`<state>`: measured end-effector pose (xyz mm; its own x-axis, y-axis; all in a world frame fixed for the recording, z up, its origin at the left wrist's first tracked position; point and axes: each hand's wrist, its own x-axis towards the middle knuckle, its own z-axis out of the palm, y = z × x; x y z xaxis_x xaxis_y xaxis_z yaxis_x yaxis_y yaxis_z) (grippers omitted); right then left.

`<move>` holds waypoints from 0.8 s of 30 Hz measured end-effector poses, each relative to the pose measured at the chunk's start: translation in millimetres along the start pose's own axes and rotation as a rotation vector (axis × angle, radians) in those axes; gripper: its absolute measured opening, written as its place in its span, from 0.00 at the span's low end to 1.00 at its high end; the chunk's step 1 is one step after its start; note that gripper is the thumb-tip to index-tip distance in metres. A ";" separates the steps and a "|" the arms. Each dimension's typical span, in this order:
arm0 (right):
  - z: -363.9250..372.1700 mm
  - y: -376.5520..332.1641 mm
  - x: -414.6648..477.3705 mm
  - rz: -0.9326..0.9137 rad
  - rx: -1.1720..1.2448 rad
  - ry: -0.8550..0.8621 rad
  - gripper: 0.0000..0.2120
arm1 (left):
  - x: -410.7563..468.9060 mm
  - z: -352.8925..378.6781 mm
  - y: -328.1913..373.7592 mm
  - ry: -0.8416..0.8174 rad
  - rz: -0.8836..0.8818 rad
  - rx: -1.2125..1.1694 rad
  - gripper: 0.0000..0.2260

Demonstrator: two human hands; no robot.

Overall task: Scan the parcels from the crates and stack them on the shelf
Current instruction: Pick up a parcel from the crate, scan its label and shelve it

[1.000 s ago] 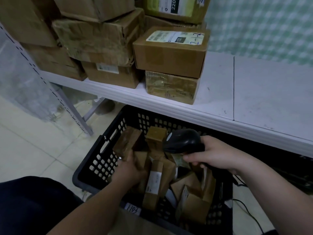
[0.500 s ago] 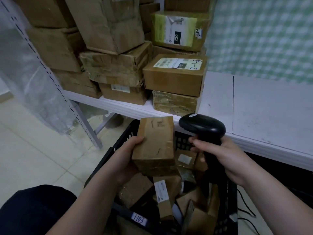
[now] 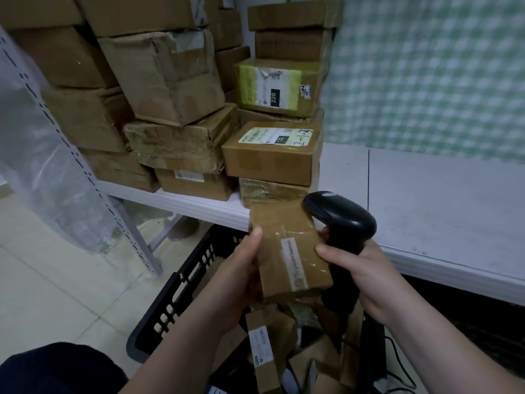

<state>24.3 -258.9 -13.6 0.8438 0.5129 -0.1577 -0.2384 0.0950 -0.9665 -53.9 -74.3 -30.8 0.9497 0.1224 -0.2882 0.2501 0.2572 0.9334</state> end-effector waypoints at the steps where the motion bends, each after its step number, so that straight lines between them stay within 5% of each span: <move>1: -0.5 -1.3 -1.1 -0.004 -0.001 -0.020 0.18 | -0.4 1.1 -0.1 -0.016 -0.015 -0.005 0.24; 3: -2.0 -2.5 -1.2 -0.016 0.012 -0.026 0.19 | -0.2 1.6 0.0 -0.031 -0.047 -0.091 0.29; 8: -8.6 -2.9 2.7 -0.021 -0.001 0.036 0.18 | -1.4 5.2 1.3 -0.025 -0.097 -0.443 0.18; 16: -10.0 1.3 4.4 -0.028 0.025 0.035 0.23 | 6.4 6.6 -3.4 0.214 0.033 -0.100 0.18; 24: -10.0 2.4 6.5 -0.029 0.001 0.017 0.24 | -2.8 0.4 4.7 -0.040 0.022 0.072 0.33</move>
<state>34.0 -263.9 -18.9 0.8585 0.4952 -0.1330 -0.2140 0.1104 -0.9706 -55.3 -73.8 -25.5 0.9615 0.0883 -0.2603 0.2409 0.1848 0.9528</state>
